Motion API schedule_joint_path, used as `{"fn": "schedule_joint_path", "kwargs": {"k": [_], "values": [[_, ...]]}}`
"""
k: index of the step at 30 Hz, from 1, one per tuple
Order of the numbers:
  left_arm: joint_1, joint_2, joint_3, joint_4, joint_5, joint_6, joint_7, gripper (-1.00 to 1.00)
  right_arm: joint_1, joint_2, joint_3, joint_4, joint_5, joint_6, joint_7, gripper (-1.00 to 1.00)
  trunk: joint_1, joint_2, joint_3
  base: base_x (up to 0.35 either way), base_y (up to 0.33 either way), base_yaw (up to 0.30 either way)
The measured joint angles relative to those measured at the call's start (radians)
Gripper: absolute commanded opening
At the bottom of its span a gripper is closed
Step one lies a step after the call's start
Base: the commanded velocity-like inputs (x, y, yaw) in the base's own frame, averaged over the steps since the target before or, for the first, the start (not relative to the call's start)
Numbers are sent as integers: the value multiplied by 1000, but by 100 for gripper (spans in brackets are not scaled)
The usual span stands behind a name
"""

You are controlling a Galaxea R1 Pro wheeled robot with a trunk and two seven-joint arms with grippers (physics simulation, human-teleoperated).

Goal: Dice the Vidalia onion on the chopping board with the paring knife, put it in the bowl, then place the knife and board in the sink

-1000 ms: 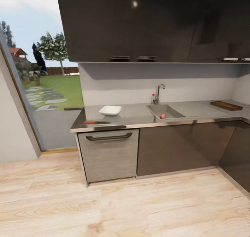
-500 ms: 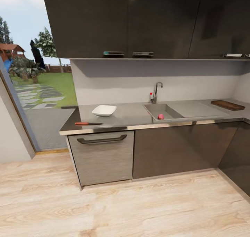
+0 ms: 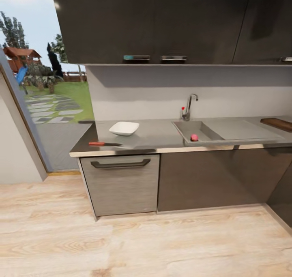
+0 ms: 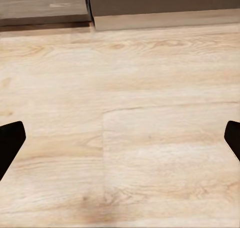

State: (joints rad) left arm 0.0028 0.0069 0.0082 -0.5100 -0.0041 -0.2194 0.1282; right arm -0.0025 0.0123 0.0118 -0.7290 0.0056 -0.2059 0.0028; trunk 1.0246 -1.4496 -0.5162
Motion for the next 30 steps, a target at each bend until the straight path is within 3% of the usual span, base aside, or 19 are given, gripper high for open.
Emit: {"fn": "schedule_joint_path", "kwargs": {"k": [12, 30], "values": [[0, -2, 0, 23, 0, -1, 0, 100, 0, -7, -1, 21, 1, -1, 3, 100, 0, 0, -4, 190, -190, 41], [0, -1, 1, 21, 1, -1, -1, 100, 0, -3, 0, 28, 1, 0, 3, 100, 0, 0, -4, 9, -10, 0]]}}
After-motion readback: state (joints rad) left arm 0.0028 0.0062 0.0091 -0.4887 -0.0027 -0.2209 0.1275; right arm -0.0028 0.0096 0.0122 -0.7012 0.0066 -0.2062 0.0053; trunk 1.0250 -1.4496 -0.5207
